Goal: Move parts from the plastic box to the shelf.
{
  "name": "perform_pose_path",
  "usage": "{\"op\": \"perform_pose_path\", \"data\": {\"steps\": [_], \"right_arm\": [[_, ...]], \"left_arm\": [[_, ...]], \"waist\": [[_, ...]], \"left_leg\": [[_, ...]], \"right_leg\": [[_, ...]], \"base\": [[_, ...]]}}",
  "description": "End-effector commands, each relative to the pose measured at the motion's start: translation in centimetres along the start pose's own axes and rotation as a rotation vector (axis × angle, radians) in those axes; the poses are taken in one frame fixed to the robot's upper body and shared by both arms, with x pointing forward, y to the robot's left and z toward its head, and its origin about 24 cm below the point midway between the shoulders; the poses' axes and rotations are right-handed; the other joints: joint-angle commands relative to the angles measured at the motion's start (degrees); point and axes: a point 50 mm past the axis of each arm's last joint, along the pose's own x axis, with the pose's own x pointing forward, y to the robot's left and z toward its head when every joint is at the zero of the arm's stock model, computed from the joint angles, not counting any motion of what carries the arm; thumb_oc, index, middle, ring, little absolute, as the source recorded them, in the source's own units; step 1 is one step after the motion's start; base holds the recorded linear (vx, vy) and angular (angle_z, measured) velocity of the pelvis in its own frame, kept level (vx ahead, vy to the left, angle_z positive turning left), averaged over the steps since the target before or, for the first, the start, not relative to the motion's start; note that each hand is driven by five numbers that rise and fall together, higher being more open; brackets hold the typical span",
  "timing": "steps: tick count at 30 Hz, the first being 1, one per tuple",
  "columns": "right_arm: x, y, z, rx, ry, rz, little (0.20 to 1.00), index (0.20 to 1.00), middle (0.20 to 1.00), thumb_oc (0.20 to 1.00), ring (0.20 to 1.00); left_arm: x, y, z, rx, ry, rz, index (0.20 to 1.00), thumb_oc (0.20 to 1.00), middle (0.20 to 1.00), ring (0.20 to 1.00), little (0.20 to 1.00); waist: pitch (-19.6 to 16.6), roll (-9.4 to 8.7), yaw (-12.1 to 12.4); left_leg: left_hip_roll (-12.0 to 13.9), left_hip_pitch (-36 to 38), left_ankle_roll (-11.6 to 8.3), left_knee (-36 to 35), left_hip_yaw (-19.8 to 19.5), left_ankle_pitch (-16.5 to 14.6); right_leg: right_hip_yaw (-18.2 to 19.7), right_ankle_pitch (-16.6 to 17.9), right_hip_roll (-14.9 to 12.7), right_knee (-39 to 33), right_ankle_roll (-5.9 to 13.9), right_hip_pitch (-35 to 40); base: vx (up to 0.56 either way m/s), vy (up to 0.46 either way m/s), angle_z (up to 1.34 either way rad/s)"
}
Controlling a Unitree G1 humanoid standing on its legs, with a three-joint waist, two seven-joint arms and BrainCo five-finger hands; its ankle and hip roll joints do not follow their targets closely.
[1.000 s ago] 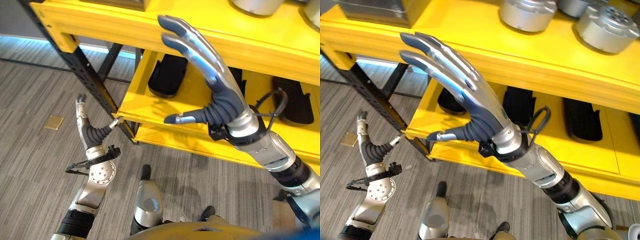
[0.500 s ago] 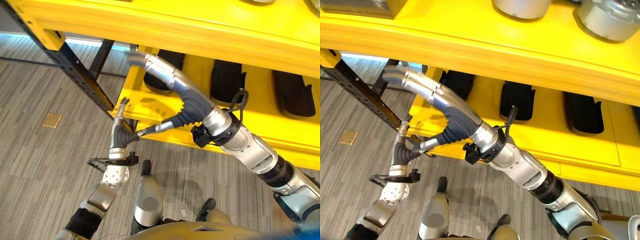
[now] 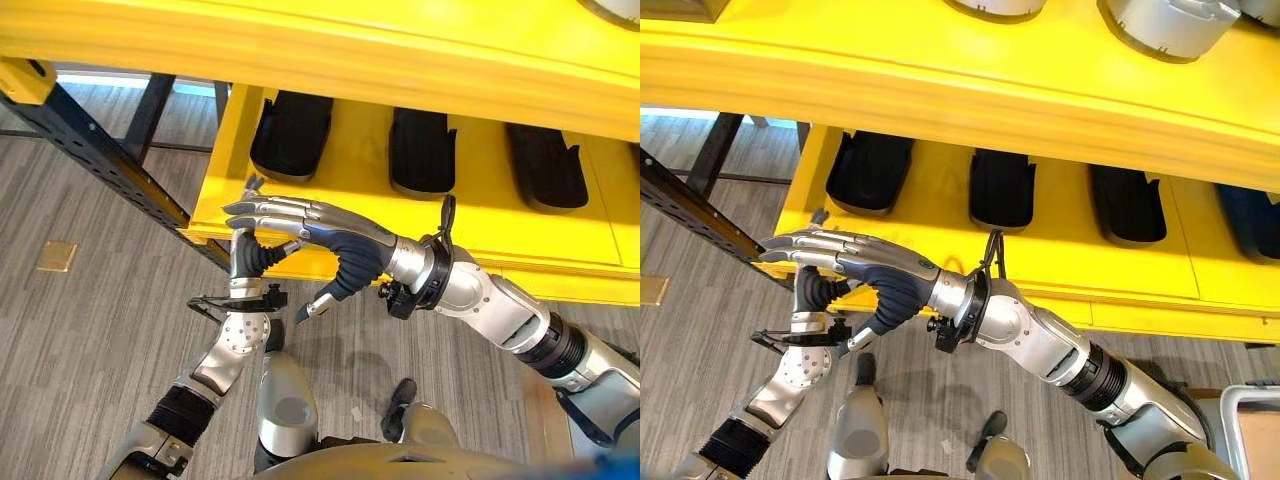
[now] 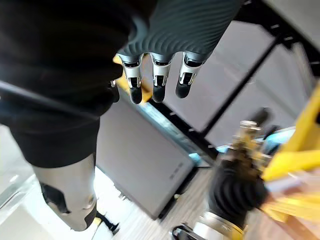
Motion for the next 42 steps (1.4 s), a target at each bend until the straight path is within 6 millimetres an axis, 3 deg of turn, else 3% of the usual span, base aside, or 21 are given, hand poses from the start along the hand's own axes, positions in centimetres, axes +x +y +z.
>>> {"op": "perform_pose_path", "data": {"steps": [1,15,26,42], "right_arm": [[-0.2,-1.8,1.7,-0.047,-0.09,-0.098,1.0,1.0,1.0,1.0,1.0],[-2.2,-0.9,0.0,-0.005,-0.023,-0.057,1.0,1.0,1.0,1.0,1.0],[-2.4,-1.3,0.0,-0.032,-0.015,-0.008,1.0,1.0,1.0,1.0,1.0],[-2.1,-2.5,0.3,-0.1,-0.018,0.031,1.0,1.0,1.0,1.0,1.0]], "left_arm": [[1.8,1.0,0.6,0.039,-0.07,0.089,1.0,1.0,1.0,1.0,1.0],[4.9,4.2,-1.0,0.155,0.019,0.364,1.0,1.0,1.0,1.0,1.0],[5.0,5.7,-3.5,0.164,0.189,0.522,1.0,1.0,1.0,1.0,1.0],[6.0,6.9,-5.6,0.216,0.303,0.579,1.0,1.0,1.0,1.0,1.0]], "waist": [[-0.5,0.15,0.2],[-0.3,-0.27,-3.7],[0.8,0.59,-5.9],[3.3,0.49,-8.1]], "left_leg": [[0.0,1.0,1.0,3.6,3.4,-3.2],[1.7,-1.2,0.71,7.4,4.9,-3.7],[2.2,-2.1,0.61,8.5,6.1,-3.7],[2.5,-3.8,0.81,10.8,7.4,-4.7]], "right_leg": [[1.3,-3.2,3.5,6.5,-4.02,-3.2],[4.2,-4.5,4.2,10.7,-4.68,-7.1],[5.5,-5.0,4.1,13.1,-4.91,-10.2],[6.6,-5.6,3.8,16.0,-5.02,-13.7]], "base": [[0.01,-0.013,-0.06],[0.01,0.019,-0.11],[-0.02,0.058,-0.1],[-0.02,0.033,-0.06]]}}
